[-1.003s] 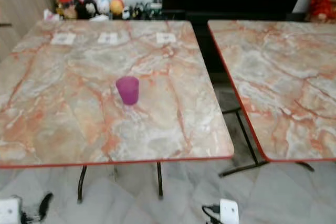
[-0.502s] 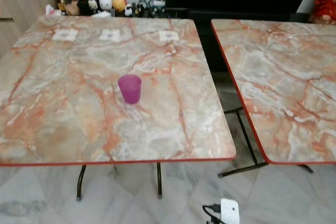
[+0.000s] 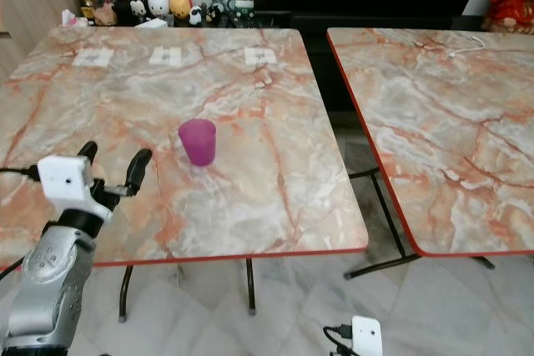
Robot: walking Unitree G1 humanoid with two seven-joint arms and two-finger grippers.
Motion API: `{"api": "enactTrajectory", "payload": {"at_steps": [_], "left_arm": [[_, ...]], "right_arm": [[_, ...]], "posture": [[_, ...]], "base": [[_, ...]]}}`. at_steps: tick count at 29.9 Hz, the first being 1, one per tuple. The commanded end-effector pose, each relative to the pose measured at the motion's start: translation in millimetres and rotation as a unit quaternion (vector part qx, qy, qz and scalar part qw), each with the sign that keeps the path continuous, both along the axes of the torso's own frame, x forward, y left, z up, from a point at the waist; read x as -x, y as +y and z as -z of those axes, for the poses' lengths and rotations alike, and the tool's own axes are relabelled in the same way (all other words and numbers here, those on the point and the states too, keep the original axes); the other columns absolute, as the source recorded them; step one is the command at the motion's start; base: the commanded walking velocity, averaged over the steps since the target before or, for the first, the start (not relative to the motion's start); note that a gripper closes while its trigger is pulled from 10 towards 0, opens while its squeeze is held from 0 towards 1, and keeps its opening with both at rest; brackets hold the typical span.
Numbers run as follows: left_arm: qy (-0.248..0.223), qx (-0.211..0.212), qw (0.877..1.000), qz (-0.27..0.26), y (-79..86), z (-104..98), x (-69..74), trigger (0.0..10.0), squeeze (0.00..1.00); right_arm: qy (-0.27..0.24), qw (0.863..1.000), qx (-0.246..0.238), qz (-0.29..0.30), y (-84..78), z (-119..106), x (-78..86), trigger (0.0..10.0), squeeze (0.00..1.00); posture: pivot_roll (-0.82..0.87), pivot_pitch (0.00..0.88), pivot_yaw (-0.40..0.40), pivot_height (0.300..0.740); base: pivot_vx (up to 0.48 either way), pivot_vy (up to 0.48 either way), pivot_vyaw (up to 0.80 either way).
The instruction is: Setting the table
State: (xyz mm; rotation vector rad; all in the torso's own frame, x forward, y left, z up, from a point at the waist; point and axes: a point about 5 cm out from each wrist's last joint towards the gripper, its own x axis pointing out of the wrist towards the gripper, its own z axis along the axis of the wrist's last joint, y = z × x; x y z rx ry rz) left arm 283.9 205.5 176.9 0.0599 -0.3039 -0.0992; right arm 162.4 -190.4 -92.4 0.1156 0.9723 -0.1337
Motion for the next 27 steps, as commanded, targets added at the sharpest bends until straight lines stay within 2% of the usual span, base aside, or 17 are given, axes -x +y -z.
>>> {"api": "enactTrajectory", "payload": {"at_steps": [1,8,11,27], "left_arm": [[0.011,-0.004,1.0,0.007,0.5,1.5,-2.9,10.0,0.0],[0.031,0.004,0.999,0.014,4.5,3.1,-5.1,10.0,0.0],[0.034,0.017,0.999,0.012,3.7,5.1,-4.6,10.0,0.0],[0.035,0.02,0.999,0.013,5.3,4.1,-6.5,10.0,0.0]], "right_arm": [[0.002,1.0,0.003,0.006,-3.8,0.8,3.4,10.0,0.0],[0.004,1.0,0.003,0.006,-3.7,1.4,4.6,10.0,0.0],[0.005,1.0,0.005,-0.002,-3.4,1.4,4.6,10.0,0.0],[0.007,1.0,0.005,-0.003,-3.5,1.7,5.4,10.0,0.0]], "posture": [[0.15,0.035,-0.044,0.74],[0.15,0.03,-0.045,0.74],[0.15,0.026,-0.045,0.74],[0.15,0.018,-0.046,0.74]], "base": [[0.0,0.0,0.0],[0.0,0.0,0.0],[0.289,0.0,0.0],[0.34,0.0,0.0]]}}
